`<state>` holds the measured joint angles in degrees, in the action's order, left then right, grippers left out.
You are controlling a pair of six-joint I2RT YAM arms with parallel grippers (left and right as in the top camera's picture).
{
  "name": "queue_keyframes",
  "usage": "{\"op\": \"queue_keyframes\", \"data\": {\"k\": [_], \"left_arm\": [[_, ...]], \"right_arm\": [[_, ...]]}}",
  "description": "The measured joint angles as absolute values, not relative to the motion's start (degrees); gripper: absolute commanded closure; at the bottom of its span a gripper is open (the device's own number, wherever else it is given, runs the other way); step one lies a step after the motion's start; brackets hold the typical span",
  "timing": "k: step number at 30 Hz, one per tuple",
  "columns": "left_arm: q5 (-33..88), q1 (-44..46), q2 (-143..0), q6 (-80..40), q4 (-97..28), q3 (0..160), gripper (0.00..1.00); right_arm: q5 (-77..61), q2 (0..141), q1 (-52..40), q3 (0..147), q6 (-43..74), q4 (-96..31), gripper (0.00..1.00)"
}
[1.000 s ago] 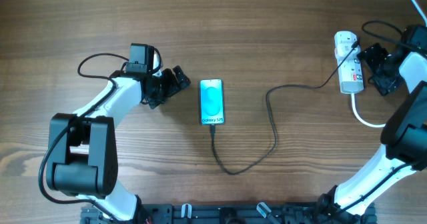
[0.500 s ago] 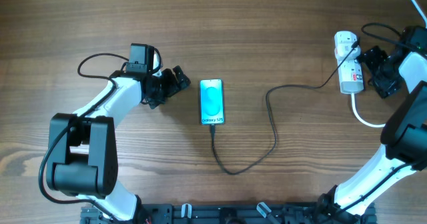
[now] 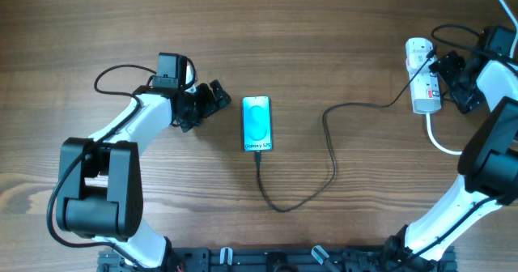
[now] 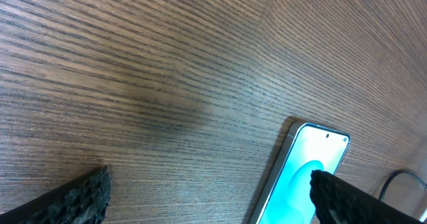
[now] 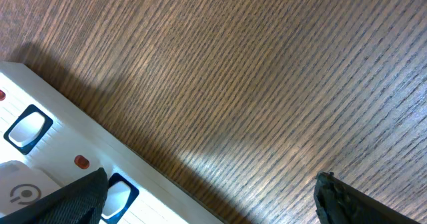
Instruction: Plug charger to phone and switch on socket
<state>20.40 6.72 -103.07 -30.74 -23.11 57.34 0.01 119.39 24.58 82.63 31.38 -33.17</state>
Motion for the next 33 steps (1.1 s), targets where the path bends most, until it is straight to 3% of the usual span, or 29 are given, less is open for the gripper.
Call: {"op": "queue_keyframes", "data": {"k": [28,33], "left_arm": [[20.43,6.72,-103.07,-30.74,-23.11,57.34,0.0],[20.43,6.72,-103.07,-30.74,-23.11,57.34,0.0]], "right_arm": [[-1.5,119.24,24.58,83.37,31.4,-37.32,0.0],[-2.52,118.91,24.03,83.68,26.5,-40.07,0.0]]}}
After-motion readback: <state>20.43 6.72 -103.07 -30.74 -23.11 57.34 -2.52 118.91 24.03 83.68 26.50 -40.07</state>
